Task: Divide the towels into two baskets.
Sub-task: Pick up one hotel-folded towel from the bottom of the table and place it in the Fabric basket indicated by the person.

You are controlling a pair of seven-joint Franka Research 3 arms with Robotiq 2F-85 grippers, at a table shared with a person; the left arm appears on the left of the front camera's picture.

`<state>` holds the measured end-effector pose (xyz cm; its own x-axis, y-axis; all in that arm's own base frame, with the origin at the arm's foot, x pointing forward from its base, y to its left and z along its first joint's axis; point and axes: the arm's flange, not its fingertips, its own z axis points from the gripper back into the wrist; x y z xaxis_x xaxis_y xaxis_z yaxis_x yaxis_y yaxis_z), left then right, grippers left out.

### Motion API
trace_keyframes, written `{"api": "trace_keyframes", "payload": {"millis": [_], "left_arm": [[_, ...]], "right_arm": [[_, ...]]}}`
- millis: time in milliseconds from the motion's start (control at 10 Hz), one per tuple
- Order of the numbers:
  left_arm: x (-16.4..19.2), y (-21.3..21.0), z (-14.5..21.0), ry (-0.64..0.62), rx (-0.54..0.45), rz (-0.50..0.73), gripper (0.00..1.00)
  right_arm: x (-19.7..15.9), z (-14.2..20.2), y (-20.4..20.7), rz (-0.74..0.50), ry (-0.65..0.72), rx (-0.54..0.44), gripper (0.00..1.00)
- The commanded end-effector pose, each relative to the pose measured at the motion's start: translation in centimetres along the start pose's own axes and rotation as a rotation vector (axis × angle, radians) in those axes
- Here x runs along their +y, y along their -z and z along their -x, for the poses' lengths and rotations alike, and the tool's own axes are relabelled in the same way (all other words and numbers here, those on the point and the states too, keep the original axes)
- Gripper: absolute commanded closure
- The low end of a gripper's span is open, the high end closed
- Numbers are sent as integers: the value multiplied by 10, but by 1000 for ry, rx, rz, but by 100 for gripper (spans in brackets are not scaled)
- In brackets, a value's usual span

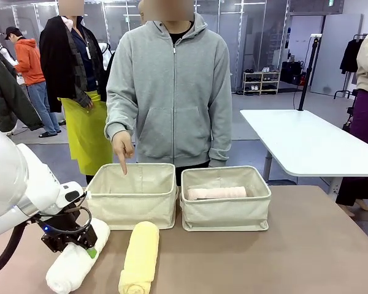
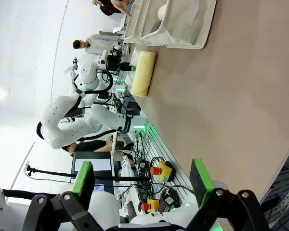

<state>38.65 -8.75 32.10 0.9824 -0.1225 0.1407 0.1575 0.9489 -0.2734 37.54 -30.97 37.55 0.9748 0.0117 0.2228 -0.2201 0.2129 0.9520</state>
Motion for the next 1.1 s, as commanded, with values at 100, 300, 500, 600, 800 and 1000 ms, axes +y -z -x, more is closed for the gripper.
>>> {"api": "trace_keyframes", "payload": {"millis": [100, 300, 500, 600, 800, 1000], "left_arm": [[-4, -5, -2, -18, -30, 10, 100], [-22, -30, -2, -6, 10, 100, 62], [-59, -90, 3, 249, 96, 174, 62], [-69, -108, 4, 381, 134, 162, 62], [-91, -133, 9, 758, 184, 251, 62], [-112, -154, 18, 988, 151, 242, 62]], "right_arm": [[4, 2, 3, 5, 2, -3, 0], [4, 2, 3, 5, 2, -3, 0], [4, 2, 3, 5, 2, -3, 0], [4, 2, 3, 5, 2, -3, 0], [4, 2, 3, 5, 2, -3, 0], [4, 2, 3, 5, 2, -3, 0]]}}
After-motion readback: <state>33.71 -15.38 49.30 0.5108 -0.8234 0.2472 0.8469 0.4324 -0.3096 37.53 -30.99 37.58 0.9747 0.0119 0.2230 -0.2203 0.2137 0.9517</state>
